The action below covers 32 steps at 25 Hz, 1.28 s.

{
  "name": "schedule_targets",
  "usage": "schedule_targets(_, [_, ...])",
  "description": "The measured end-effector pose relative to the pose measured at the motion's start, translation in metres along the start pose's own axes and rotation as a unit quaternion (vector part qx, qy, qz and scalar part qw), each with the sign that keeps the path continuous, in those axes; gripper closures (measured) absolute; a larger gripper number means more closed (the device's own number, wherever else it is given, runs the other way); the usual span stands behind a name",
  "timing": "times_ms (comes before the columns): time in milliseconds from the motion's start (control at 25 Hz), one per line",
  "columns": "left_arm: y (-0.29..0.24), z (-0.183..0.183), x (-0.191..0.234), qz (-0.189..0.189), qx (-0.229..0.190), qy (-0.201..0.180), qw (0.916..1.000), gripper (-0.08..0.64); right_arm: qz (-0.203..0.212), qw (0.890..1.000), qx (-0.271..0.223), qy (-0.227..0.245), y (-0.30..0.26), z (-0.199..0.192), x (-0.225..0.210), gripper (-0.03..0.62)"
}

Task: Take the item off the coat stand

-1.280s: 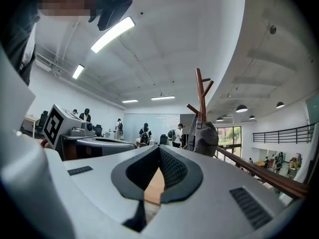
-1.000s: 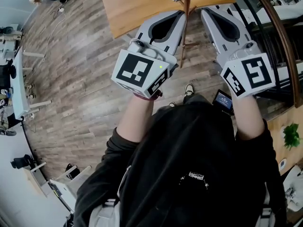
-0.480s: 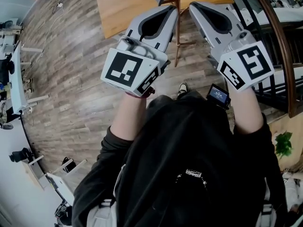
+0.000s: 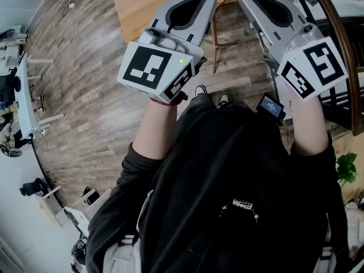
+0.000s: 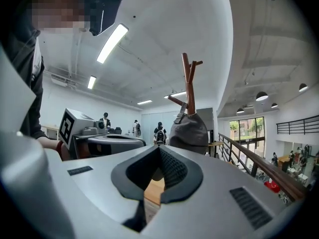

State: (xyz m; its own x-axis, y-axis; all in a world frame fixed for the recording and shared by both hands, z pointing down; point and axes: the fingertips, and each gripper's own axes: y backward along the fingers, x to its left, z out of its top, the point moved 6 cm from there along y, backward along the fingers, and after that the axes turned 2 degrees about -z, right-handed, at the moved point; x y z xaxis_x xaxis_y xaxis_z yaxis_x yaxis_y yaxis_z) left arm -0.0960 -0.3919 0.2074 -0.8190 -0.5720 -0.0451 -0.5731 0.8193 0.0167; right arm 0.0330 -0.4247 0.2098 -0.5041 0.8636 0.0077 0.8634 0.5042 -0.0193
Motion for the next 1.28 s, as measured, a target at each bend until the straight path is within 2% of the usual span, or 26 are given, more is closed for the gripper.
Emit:
schedule_targets(240, [-0.022,0.010,-0.002,-0.035,0.002,-0.022,0.9992,0.560,-0.017,1.000,0.000,0.017,0.004,0.012,-0.003,0.577])
schedule_targets(800, [-0.023,0.014,0.028,-0.059,-0.015,-0.017,0.9980,0.560,-0.040,0.999,-0.008,0.020,-0.025,0.018,0.001,0.577])
schedule_targets(1040, [-0.023,0.010,0.033,-0.099,-0.030,-0.019,0.9944,0.560,-0.057,0.998,-0.003,0.011,-0.037,0.016,0.006,0.577])
schedule_targets(1280, [-0.025,0.008,0.042,-0.103,-0.029,-0.008,0.9943,0.560,-0.078,0.997,0.002,0.011,-0.037,0.017,0.006,0.577])
